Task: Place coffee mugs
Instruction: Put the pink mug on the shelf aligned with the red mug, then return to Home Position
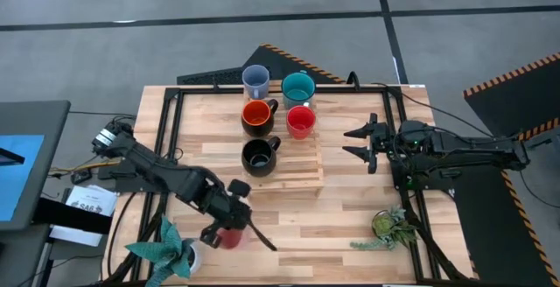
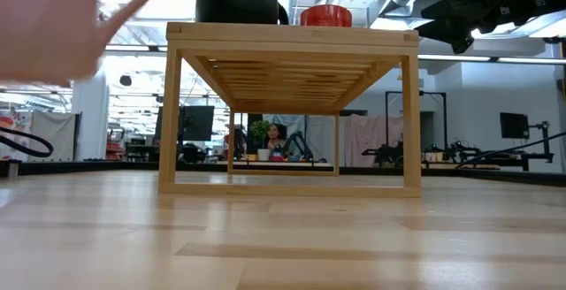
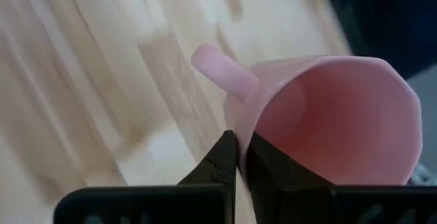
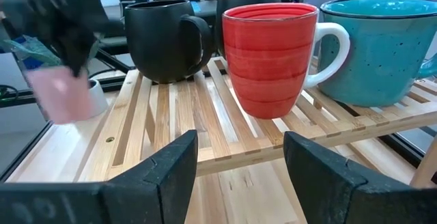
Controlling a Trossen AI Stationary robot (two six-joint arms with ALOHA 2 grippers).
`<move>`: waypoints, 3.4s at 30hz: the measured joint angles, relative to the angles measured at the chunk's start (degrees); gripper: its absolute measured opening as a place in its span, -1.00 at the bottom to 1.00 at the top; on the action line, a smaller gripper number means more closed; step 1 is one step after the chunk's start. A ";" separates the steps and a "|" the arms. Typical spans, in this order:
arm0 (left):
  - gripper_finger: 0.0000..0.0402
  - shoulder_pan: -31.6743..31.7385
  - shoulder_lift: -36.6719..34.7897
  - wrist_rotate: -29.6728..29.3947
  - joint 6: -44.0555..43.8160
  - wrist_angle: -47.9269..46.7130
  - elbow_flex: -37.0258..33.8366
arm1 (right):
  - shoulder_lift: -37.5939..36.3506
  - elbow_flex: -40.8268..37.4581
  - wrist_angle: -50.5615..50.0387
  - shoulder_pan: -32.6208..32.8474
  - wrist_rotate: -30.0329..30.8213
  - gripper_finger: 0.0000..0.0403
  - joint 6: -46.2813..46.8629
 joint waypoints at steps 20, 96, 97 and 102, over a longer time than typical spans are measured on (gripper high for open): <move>-1.00 15.20 5.75 -8.63 25.67 7.13 37.53 | 0.02 0.00 0.07 0.02 -0.01 0.21 -0.02; -0.28 28.19 23.41 -12.85 35.51 -7.58 51.45 | 0.02 0.00 -0.13 -0.37 0.00 0.21 -0.04; -0.28 28.08 23.38 -13.42 35.51 -7.81 52.21 | 0.02 0.00 -0.15 -0.37 0.00 0.21 -0.04; -0.28 26.58 21.55 -14.86 35.74 -7.55 52.36 | 0.02 0.00 -0.15 -0.37 0.00 0.21 -0.04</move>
